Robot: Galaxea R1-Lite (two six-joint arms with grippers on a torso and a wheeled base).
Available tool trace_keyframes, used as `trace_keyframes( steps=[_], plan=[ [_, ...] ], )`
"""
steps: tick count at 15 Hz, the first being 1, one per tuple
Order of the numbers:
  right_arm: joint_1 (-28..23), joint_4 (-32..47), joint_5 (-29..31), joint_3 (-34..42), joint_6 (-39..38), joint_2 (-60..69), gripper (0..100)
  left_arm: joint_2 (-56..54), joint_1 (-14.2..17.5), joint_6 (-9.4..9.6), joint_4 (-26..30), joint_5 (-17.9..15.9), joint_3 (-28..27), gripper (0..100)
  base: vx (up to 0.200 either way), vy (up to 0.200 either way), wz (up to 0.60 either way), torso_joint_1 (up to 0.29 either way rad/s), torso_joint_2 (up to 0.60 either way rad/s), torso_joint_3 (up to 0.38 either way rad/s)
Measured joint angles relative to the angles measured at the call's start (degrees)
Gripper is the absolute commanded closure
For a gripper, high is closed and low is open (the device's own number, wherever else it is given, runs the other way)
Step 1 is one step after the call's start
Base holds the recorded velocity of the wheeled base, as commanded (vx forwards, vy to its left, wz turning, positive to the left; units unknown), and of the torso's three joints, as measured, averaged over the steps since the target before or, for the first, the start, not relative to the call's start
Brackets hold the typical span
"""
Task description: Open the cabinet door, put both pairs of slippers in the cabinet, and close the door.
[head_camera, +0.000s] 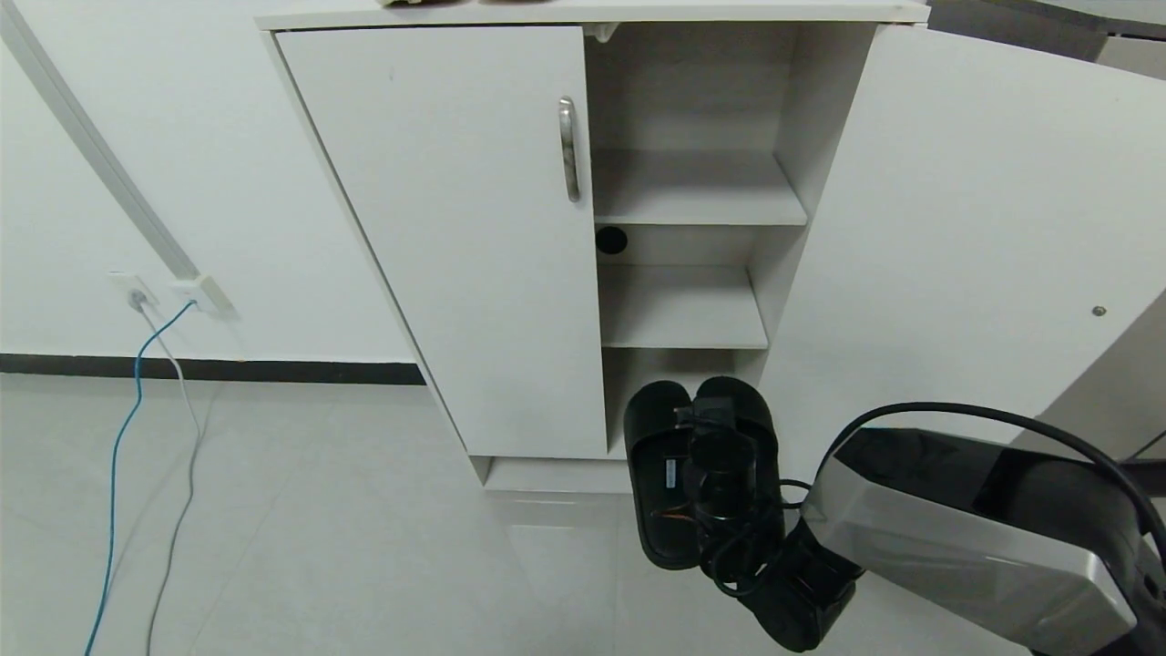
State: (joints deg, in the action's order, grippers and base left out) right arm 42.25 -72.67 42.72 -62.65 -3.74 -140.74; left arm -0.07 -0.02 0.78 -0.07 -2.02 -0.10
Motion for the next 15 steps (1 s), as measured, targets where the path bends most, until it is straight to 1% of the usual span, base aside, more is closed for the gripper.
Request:
trace_keyframes(
  steps=[4, 15],
  plan=[
    [0.0, -0.5, 0.0, 0.0, 0.2, 0.5, 100, 0.0, 0.0, 0.00, 0.0, 0.0, 0.0, 100, 0.000, 0.000, 0.00, 0.000, 0.00, 0.000],
    [-0.3, -0.4, 0.0, -0.1, 0.6, 0.9, 100, 0.0, 0.0, 0.00, 0.0, 0.0, 0.0, 100, 0.200, 0.000, 0.00, 0.003, 0.00, 0.002]
  ],
)
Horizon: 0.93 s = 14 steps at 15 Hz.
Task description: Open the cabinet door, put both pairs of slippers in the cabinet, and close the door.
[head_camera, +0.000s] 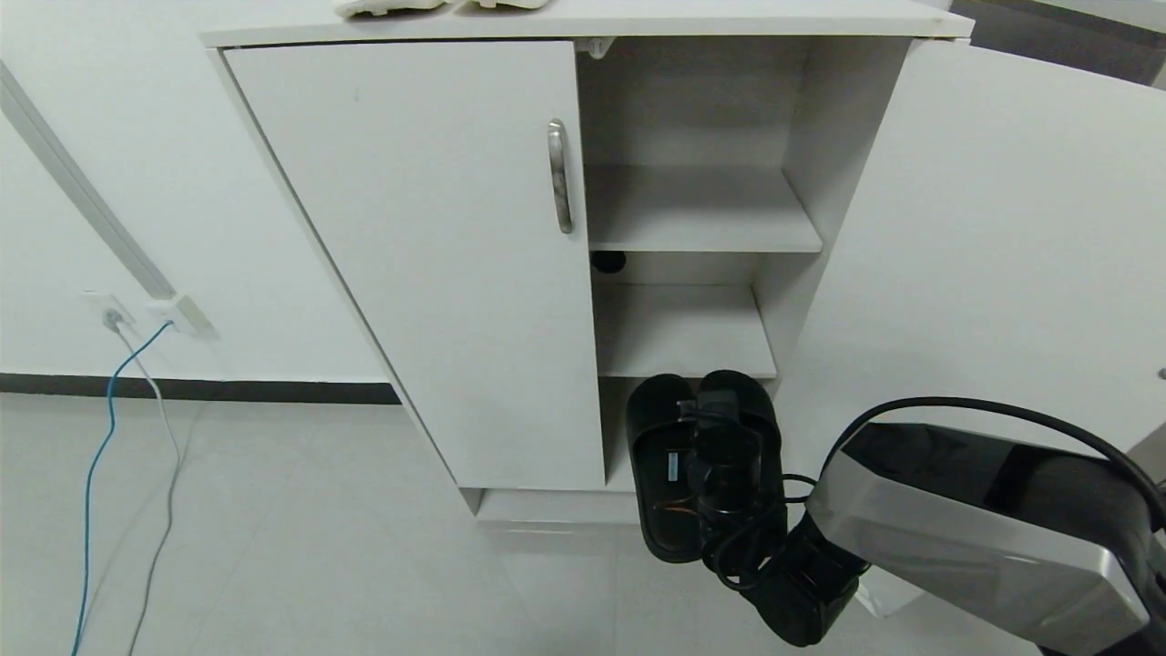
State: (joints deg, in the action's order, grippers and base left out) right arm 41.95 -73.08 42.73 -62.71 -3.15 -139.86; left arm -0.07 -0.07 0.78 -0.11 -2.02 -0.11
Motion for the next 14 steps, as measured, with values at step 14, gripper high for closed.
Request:
trace_keyframes(
  steps=[14],
  plan=[
    [-1.9, 0.5, -0.6, -3.9, -0.2, -1.2, 100, 0.0, 0.0, 0.00, 0.0, 0.0, 0.0, 100, 0.057, 0.000, 0.00, 0.001, 0.00, 0.001]
  ],
)
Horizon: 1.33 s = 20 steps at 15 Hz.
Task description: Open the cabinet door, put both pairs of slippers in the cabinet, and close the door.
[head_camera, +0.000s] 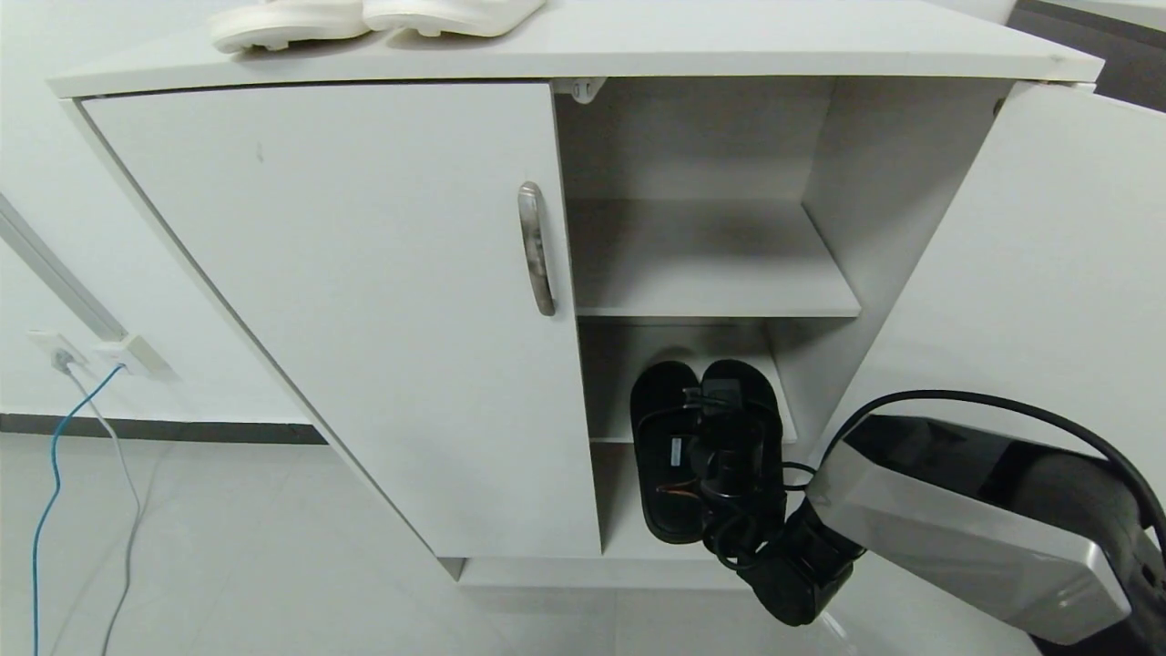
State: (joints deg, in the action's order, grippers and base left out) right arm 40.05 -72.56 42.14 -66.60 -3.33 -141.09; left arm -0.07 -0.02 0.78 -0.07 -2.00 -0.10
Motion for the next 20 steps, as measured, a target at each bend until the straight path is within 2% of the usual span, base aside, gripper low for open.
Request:
trace_keyframes(
  steps=[6, 9, 15, 20],
  plan=[
    [-4.6, 11.4, -2.4, -17.1, -0.1, -5.3, 100, 0.0, 0.0, -0.02, 0.0, 0.1, 0.0, 100, 0.000, 0.000, 0.00, 0.000, 0.00, 0.000],
    [-6.6, 14.6, -3.3, -23.2, -0.2, -7.9, 100, 0.0, 0.0, -0.16, 0.0, 0.4, 0.0, 100, 0.000, 0.000, 0.00, 0.000, 0.00, 0.000],
    [-8.3, 19.6, -5.4, -31.3, -0.5, -10.4, 100, 0.0, 0.0, -0.40, 0.0, 0.5, 0.0, 100, 0.000, 0.000, 0.00, 0.000, 0.00, 0.000],
    [-9.2, 19.9, -8.1, -35.3, -0.2, -11.9, 100, 0.0, 0.0, -0.45, 0.0, 0.5, 0.0, 100, 0.000, 0.000, 0.00, 0.000, 0.00, 0.000]
  ],
)
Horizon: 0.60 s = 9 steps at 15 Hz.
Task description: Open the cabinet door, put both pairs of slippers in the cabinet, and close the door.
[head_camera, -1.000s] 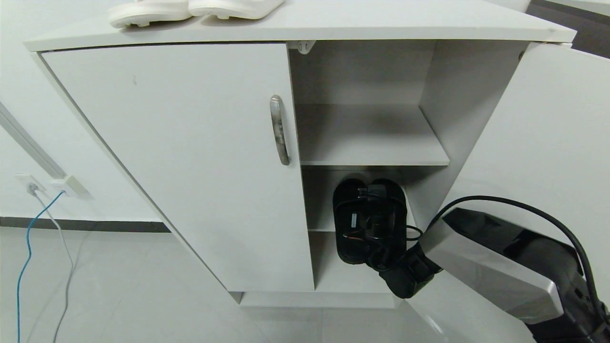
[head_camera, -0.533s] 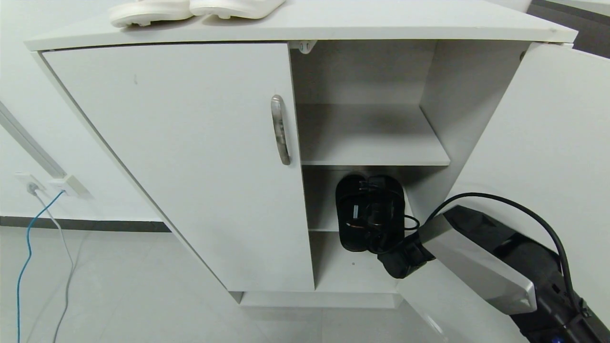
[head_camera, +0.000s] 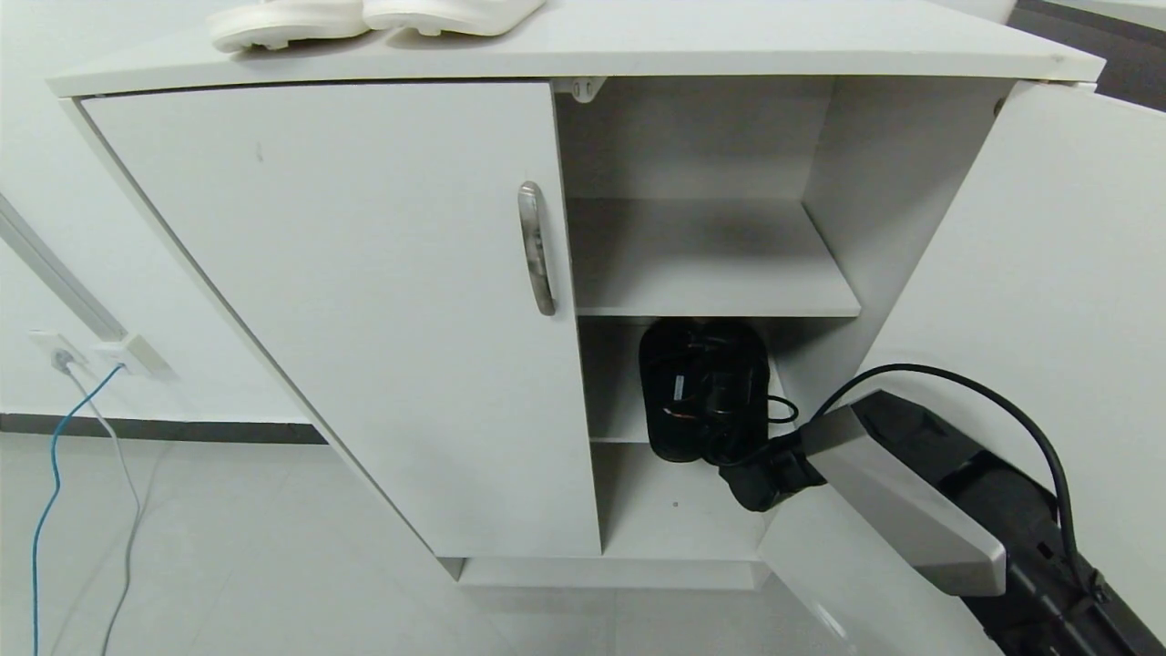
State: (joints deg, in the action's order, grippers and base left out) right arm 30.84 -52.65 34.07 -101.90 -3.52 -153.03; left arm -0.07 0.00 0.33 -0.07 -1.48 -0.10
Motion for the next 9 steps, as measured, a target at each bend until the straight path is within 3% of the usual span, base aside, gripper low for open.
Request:
trace_keyframes(
  steps=[1, 6, 9],
  plan=[
    [-0.4, 0.3, 0.0, -0.8, 0.0, -0.4, 0, 0.0, 0.0, 0.00, 0.0, 0.0, 0.0, 100, 0.000, 0.000, 0.00, 0.000, 0.00, 0.000],
    [-0.7, 2.8, -0.1, -3.3, 0.1, -1.6, 0, 0.0, 0.0, 0.00, 0.0, 0.0, 0.0, 100, 0.000, 0.000, 0.00, 0.000, 0.00, 0.000],
    [-0.2, 2.2, 0.0, -0.4, 0.0, -0.7, 0, 0.0, 0.0, -0.01, 0.0, 0.0, 0.0, 100, 0.000, 0.000, 0.00, 0.000, 0.00, 0.000]
  ],
)
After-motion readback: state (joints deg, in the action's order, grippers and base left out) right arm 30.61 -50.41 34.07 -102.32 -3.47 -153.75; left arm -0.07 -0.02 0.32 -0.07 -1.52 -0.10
